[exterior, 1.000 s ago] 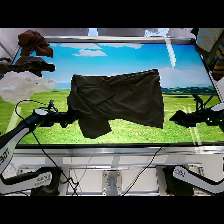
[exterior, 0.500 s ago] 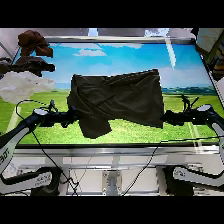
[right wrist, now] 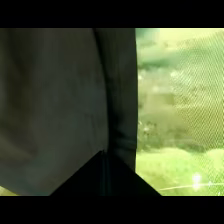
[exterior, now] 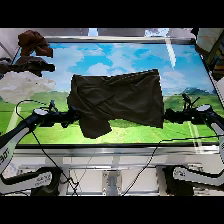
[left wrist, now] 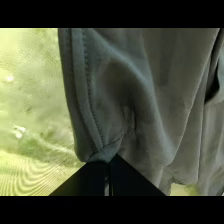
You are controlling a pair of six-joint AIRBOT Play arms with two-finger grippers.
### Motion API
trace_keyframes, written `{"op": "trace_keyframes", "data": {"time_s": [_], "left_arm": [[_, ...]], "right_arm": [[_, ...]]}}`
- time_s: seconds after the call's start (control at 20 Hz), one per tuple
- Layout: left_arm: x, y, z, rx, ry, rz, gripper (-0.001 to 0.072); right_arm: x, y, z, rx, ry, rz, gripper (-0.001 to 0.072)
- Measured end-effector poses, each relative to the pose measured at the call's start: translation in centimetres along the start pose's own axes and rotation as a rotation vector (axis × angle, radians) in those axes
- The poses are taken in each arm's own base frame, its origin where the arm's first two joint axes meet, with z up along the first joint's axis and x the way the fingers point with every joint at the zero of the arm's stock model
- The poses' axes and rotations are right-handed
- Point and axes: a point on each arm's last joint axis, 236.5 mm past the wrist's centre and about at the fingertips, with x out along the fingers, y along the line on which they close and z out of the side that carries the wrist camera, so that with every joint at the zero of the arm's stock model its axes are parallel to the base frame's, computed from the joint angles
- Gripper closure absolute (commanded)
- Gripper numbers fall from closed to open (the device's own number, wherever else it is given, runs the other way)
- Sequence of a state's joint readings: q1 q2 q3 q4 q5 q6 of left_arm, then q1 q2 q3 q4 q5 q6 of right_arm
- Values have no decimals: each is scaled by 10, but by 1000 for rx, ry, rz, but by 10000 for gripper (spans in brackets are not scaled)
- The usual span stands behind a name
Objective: Fold the shirts.
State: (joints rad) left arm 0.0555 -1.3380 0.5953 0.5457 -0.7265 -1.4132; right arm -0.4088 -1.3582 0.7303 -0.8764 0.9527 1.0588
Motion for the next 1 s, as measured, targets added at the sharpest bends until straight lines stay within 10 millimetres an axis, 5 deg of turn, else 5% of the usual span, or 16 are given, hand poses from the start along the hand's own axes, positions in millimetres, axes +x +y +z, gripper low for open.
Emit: {"op": "trace_keyframes", "data": {"time_s": [0.15, 0.45, 0.55, 0.6, 1.0], "left_arm": [[0, 0, 0, 0, 0, 0, 696], [0, 0, 0, 4, 0, 0, 696], [0, 0, 0, 6, 0, 0, 696], [0, 0, 0, 7, 0, 0, 696], [0, 0, -1, 16, 2, 0, 696]], "right_arm": [[-8, 4, 23, -22, -60, -2, 685], [-44, 24, 102, -89, -237, 6, 659], [-40, 27, 100, -97, -187, 27, 387], [-37, 25, 99, -101, -166, 28, 360], [-14, 6, 39, -67, 82, 4, 377]]}}
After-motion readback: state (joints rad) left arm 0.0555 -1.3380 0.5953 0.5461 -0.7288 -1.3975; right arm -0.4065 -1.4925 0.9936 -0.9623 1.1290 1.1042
